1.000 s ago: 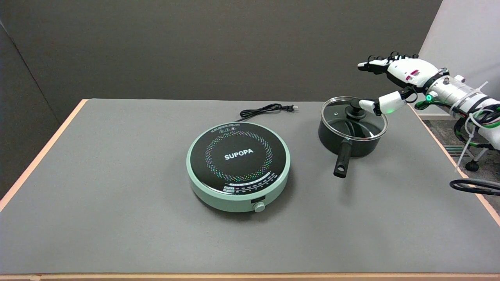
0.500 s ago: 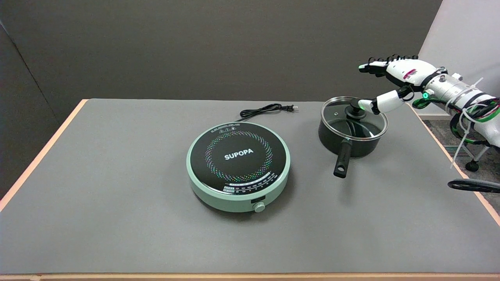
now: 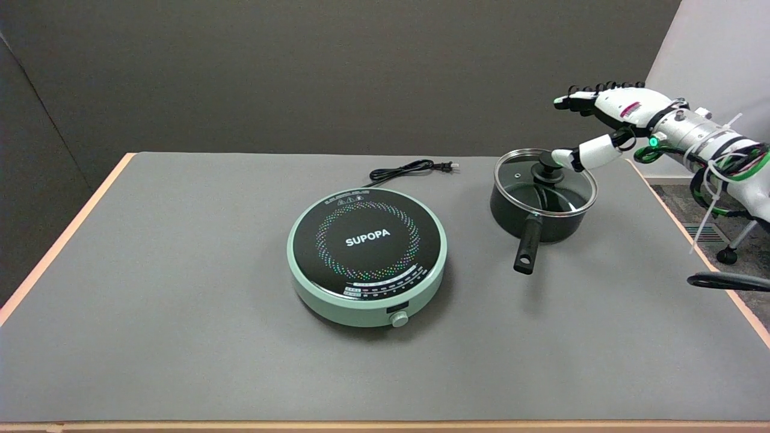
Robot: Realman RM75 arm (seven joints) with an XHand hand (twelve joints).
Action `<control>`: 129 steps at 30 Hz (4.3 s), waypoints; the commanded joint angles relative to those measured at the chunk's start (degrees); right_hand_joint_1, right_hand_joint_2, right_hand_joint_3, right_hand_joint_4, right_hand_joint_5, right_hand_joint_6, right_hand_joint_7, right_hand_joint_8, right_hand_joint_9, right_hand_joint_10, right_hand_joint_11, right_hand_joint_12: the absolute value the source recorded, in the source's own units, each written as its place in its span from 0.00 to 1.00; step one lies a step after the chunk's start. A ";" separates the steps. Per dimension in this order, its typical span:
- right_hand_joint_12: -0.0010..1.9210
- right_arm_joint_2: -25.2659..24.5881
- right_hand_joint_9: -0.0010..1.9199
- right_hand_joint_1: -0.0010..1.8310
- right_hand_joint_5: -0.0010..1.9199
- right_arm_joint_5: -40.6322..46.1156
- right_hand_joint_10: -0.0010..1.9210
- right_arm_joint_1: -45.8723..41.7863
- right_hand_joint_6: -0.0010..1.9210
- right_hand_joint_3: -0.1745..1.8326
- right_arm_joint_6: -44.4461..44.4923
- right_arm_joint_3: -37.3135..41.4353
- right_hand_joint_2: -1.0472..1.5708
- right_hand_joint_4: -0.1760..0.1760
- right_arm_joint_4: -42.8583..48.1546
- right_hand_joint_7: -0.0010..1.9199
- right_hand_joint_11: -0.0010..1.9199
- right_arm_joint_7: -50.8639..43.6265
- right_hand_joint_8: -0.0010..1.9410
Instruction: Pick up the pot lid.
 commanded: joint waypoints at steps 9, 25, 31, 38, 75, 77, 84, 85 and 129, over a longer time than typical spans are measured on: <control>0.25 2.11 0.24 0.29 0.15 0.01 0.13 29.03 0.09 0.52 1.92 -32.09 0.58 0.76 2.88 0.20 0.11 0.79 0.09; 0.27 1.21 0.26 0.29 0.19 13.52 0.15 32.51 0.08 0.53 0.71 -33.79 0.58 0.78 11.99 0.24 0.12 4.97 0.08; 0.30 1.38 0.25 0.25 0.20 12.96 0.19 31.19 0.10 0.55 1.27 -33.63 0.57 0.78 13.19 0.24 0.11 4.57 0.10; 0.31 1.46 0.26 0.28 0.20 11.57 0.20 29.50 0.11 0.55 1.27 -34.15 0.58 0.77 12.17 0.25 0.11 4.49 0.11; 0.27 2.74 0.34 0.44 0.27 -4.57 0.19 24.72 0.12 0.55 2.47 -30.87 0.61 0.89 9.38 0.32 0.17 4.89 0.11; 0.27 2.74 0.34 0.44 0.27 -4.38 0.19 24.81 0.12 0.55 2.47 -31.12 0.61 0.89 9.26 0.32 0.17 4.89 0.11; 0.27 2.34 0.34 0.44 0.27 -4.30 0.19 24.94 0.12 0.55 2.47 -31.43 0.61 0.89 8.82 0.32 0.17 4.89 0.11; 0.27 2.22 0.34 0.44 0.27 -4.30 0.19 24.98 0.12 0.55 2.47 -31.48 0.61 0.89 8.82 0.32 0.17 4.89 0.11; 0.26 -0.13 0.37 0.45 0.32 -4.30 0.23 30.72 0.17 0.52 1.85 -37.67 0.64 1.00 13.90 0.37 0.19 4.89 0.13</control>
